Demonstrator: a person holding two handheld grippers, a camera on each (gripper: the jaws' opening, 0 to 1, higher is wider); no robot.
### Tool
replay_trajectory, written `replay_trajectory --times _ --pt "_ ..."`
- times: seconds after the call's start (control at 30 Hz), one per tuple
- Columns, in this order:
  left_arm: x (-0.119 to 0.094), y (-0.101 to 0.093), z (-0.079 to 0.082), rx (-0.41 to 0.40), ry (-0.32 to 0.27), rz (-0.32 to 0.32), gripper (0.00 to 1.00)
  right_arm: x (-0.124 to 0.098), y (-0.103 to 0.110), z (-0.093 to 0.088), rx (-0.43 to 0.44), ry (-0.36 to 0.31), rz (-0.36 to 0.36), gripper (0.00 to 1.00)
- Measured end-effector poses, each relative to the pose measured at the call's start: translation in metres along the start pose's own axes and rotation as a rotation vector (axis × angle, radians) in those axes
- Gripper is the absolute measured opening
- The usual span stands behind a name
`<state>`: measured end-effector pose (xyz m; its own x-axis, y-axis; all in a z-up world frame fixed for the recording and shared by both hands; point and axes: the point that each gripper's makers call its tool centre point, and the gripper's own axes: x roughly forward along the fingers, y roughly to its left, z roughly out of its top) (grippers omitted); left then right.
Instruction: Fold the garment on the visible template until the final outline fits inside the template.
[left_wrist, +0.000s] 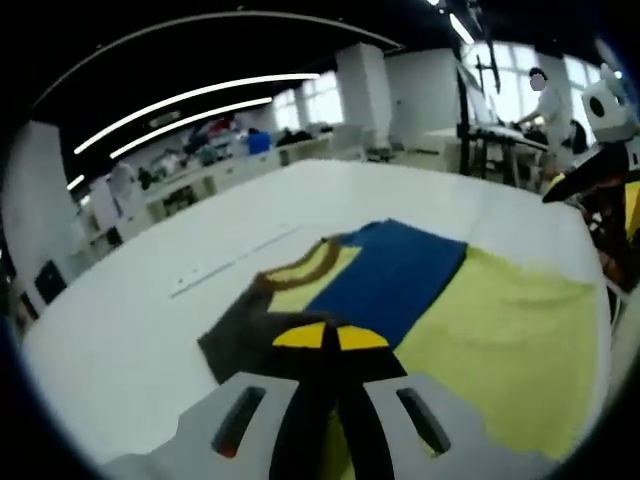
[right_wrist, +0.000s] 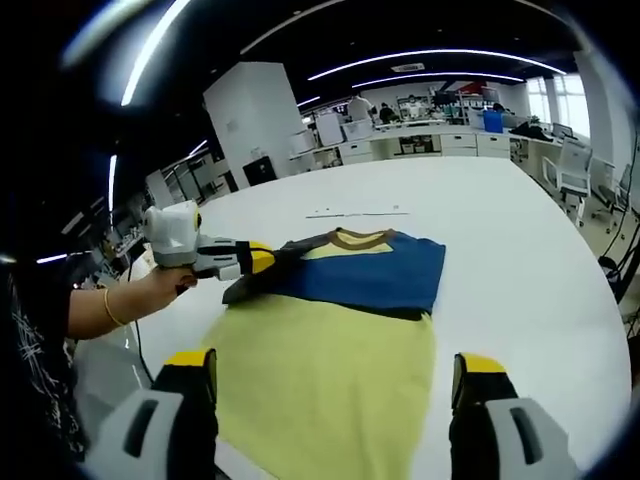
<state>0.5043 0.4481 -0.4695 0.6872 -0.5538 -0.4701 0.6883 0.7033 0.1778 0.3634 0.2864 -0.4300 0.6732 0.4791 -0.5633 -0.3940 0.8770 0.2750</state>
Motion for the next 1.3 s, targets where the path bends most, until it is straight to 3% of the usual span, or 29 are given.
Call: replay_trajectory --times 0.43,0.73,1.03,1.17,1.3 --pt "0.010 -0.019 -0.026 0.035 0.074 -0.059 0.02 0.001 -0.003 -0.002 0.008 0.003 -0.001 0.99" --pt "0.008 -0.019 -0.031 0.002 0.090 -0.057 0.42 0.001 -0.003 -0.004 0.006 0.007 0.002 0.99" --pt "-0.005 -0.002 -0.016 -0.111 0.020 -0.055 0.85 0.001 -0.001 -0.002 -0.007 0.011 0.008 0.99" --pt "-0.014 0.008 -0.016 -0.121 0.006 -0.058 0.95 0.001 0.001 -0.002 -0.009 0.009 0.011 0.99" --pt "-0.027 0.020 -0.019 -0.131 -0.005 -0.067 0.99 0.002 0.005 -0.002 -0.015 0.011 0.017 0.99"
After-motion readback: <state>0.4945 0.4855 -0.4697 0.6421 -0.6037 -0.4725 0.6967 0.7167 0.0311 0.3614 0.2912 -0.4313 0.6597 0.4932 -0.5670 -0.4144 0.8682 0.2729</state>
